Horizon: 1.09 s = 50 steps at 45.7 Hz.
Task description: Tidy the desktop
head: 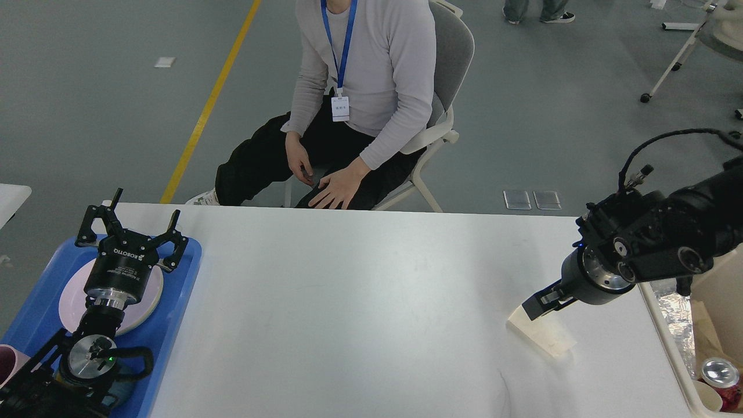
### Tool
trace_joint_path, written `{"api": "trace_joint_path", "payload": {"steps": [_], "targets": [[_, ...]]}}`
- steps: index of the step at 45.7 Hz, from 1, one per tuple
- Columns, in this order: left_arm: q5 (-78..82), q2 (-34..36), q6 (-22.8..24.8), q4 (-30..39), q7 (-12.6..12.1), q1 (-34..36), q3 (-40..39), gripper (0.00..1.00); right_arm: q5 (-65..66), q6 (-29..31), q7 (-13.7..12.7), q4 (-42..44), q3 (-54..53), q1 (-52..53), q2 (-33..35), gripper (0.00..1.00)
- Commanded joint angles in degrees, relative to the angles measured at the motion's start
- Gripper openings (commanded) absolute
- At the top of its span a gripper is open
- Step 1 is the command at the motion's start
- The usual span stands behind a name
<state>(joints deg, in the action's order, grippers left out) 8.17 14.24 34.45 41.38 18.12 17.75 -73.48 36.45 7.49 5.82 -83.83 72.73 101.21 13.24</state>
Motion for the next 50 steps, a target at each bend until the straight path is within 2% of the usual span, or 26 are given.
{"api": "trace_joint_path", "payload": {"steps": [1,10,27,50], "targets": [[0.00,0.00,0.00,-0.07,-0.01,0.00,0.00,0.96,0.20,-0.72,-1.68,5.24,0.13,-5.83,-3.03,0.85],[0.00,0.00,0.00,0.01,-0.01,0.00,0.00,0.96,-0.95,-0.90,-2.04,15.18,0.04,-14.10,-4.71,0.85],[0.00,0.00,0.00,-0.07,0.08,0.00,0.00,0.96,-1.03,-0.90,-2.04,24.50,-0.66,-22.63,-6.21,0.88],[0.00,0.00,0.00,0.01,-0.01,0.00,0.00,0.96,-1.12,-1.34,-2.13,29.95,-5.05,-28.70,-6.65,0.86]]}}
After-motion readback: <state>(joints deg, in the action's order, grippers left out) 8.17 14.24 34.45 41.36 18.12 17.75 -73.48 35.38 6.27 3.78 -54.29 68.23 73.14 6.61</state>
